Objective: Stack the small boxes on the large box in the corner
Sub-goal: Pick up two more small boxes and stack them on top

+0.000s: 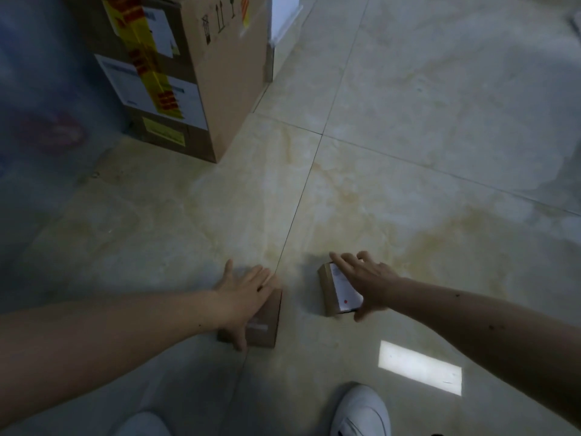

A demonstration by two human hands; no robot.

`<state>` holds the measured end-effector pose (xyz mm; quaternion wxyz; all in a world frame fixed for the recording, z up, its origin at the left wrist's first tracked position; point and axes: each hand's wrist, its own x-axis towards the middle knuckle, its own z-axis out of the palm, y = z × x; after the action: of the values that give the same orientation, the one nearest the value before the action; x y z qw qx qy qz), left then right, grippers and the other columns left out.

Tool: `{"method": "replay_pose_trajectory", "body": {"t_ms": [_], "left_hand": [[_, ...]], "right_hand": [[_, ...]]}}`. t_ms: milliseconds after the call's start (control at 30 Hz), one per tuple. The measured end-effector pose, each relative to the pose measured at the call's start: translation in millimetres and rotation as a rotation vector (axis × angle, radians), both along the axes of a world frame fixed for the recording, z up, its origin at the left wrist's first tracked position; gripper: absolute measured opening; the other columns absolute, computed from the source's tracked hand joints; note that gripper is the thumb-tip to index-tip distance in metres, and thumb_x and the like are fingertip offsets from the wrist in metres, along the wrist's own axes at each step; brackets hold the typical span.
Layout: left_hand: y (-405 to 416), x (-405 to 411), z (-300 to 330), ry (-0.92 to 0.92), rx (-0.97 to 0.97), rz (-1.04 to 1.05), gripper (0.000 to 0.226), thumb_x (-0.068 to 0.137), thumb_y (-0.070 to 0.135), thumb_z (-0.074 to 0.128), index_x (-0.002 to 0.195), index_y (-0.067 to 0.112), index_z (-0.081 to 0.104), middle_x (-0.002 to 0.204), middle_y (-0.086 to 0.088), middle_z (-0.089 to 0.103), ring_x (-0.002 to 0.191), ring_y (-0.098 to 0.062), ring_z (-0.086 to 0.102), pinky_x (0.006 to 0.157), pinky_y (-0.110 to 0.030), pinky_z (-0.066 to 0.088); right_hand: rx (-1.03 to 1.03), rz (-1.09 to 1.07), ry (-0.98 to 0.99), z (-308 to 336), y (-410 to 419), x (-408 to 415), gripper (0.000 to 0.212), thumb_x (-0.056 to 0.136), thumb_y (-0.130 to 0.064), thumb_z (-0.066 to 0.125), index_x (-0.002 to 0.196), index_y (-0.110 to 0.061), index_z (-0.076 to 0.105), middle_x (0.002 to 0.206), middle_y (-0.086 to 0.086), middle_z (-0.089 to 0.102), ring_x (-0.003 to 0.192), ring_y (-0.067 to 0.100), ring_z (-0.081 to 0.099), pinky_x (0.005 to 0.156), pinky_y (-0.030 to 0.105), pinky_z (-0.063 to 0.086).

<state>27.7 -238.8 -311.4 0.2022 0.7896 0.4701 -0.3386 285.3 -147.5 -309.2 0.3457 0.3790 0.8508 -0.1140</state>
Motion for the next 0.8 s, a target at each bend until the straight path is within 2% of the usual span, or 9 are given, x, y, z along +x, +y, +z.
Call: {"method": "replay_pose_trajectory", "body": {"t_ms": [67, 233, 367, 433, 533, 700, 800], "left_hand": [[11, -1, 3, -0.093, 0.049, 0.137, 0.133, 0.065, 0.055, 0.078, 0.151, 0.011, -0.014, 0.162, -0.011, -0.006, 0.149, -0.029, -0.006, 0.108, -0.07, 0.016], [29, -8, 4, -0.147, 0.048, 0.297, 0.144, 0.058, 0.057, 0.082, 0.15, 0.015, -0.019, 0.161, -0.01, -0.016, 0.148, -0.033, -0.01, 0.108, -0.065, 0.027], [26, -5, 4, -0.176, 0.099, 0.336, 0.14, 0.06, 0.038, 0.087, 0.15, 0.008, -0.015, 0.156, -0.008, 0.008, 0.141, -0.03, 0.017, 0.094, -0.045, 0.049], [25, -2, 4, -0.197, 0.117, 0.343, 0.136, 0.061, 0.03, 0.087, 0.15, 0.005, -0.012, 0.153, -0.005, 0.013, 0.137, -0.028, 0.021, 0.087, -0.036, 0.051], [26, 1, 0, -0.207, 0.122, 0.343, 0.134, 0.061, 0.027, 0.087, 0.15, 0.005, -0.01, 0.152, -0.004, 0.014, 0.134, -0.028, 0.023, 0.076, -0.031, 0.048], [33, 3, 0, -0.222, 0.143, 0.359, 0.126, 0.064, 0.033, 0.084, 0.151, 0.007, -0.004, 0.148, -0.005, 0.02, 0.13, -0.028, 0.027, 0.08, -0.035, 0.05], [41, -2, 2, -0.224, 0.155, 0.356, 0.121, 0.063, 0.032, 0.084, 0.15, 0.009, 0.003, 0.145, -0.004, 0.023, 0.128, -0.027, 0.028, 0.072, -0.033, 0.047]], "right_hand": [[-0.019, -0.073, 0.095, -4, -2, -12, 0.14, 0.06, -0.054, 0.084, 0.152, -0.013, -0.014, 0.158, 0.009, 0.018, 0.138, 0.035, 0.025, 0.097, 0.048, 0.048], [-0.06, -0.087, 0.217, -6, -8, -37, 0.141, 0.058, -0.051, 0.086, 0.152, -0.009, -0.01, 0.162, 0.008, 0.004, 0.147, 0.032, 0.007, 0.111, 0.046, 0.036], [-0.027, -0.088, 0.229, -7, -7, -44, 0.132, 0.058, -0.048, 0.087, 0.151, -0.007, 0.003, 0.155, 0.01, 0.019, 0.14, 0.031, 0.018, 0.106, 0.043, 0.043], [-0.021, -0.125, 0.252, -10, -4, -47, 0.125, 0.058, -0.047, 0.087, 0.149, -0.009, 0.011, 0.148, 0.009, 0.028, 0.135, 0.03, 0.024, 0.101, 0.044, 0.047], [-0.008, -0.185, 0.283, -13, -1, -50, 0.121, 0.056, -0.048, 0.087, 0.147, -0.012, 0.016, 0.143, 0.006, 0.033, 0.131, 0.028, 0.028, 0.097, 0.045, 0.05], [0.0, -0.207, 0.298, -16, -2, -59, 0.117, 0.056, -0.049, 0.087, 0.146, -0.014, 0.02, 0.14, 0.005, 0.037, 0.128, 0.026, 0.031, 0.094, 0.043, 0.052], [0.009, -0.237, 0.316, -14, -1, -64, 0.116, 0.056, -0.049, 0.087, 0.145, -0.014, 0.022, 0.139, 0.005, 0.038, 0.126, 0.026, 0.032, 0.094, 0.042, 0.051]]}}
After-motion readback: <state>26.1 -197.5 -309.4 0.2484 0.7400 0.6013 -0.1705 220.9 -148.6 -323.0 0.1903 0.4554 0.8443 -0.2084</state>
